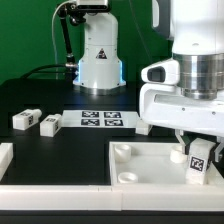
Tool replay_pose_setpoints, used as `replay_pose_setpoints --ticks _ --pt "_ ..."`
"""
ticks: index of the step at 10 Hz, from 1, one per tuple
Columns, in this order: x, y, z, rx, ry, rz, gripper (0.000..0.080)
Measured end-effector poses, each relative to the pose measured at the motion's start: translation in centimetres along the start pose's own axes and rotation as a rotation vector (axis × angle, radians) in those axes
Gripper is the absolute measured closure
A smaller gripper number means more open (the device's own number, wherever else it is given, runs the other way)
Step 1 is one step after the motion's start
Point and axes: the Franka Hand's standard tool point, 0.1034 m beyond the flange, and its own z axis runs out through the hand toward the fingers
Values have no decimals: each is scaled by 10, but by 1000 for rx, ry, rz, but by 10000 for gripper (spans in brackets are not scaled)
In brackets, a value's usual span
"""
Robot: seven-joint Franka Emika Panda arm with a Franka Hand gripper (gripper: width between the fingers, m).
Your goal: Assemble square table
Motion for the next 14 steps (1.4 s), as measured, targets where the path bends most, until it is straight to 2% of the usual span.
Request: replay_pose_setpoints --ticks 1,2,4,6,7,9,11,13,14 --pt "1 0 -1 2 -1 87 502" --pt "4 1 -6 5 2 306 504" --pt "5 2 -5 46 -54 716 505" --pt "6 3 -2 77 -110 899 505" --pt "6 3 -2 79 -121 963 505" --pt "3 2 -1 68 -129 1115 505" --pt "2 2 0 65 -130 1142 505" --pt "2 2 0 65 -130 1141 261" --pt "1 0 -2 67 -130 1139 261"
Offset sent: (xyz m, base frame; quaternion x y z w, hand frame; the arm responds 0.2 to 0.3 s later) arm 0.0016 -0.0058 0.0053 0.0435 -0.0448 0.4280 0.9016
